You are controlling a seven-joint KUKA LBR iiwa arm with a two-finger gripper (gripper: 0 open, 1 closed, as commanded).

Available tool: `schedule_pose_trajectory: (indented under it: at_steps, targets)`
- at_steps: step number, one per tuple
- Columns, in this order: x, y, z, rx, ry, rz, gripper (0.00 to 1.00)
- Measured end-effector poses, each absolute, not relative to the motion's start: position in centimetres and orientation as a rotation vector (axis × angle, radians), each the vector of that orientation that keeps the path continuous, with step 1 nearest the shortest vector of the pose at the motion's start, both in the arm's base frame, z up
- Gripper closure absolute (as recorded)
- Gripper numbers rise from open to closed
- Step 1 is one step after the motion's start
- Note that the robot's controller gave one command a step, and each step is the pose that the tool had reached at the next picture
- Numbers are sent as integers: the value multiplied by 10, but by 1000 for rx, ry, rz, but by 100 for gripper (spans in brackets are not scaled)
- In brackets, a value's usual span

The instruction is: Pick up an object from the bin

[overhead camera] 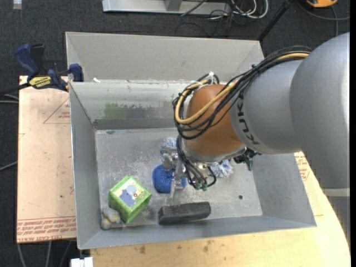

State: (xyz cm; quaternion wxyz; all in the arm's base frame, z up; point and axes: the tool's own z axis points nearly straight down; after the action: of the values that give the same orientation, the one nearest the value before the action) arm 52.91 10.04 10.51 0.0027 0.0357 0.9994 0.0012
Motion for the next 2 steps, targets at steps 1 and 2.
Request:
schedule_pose_trajectory:
  at_steps: [1, 2]
  targets:
    - [533, 102, 78, 135, 3115, 9, 0]
    - [521, 95, 105, 194, 3124, 6, 0]
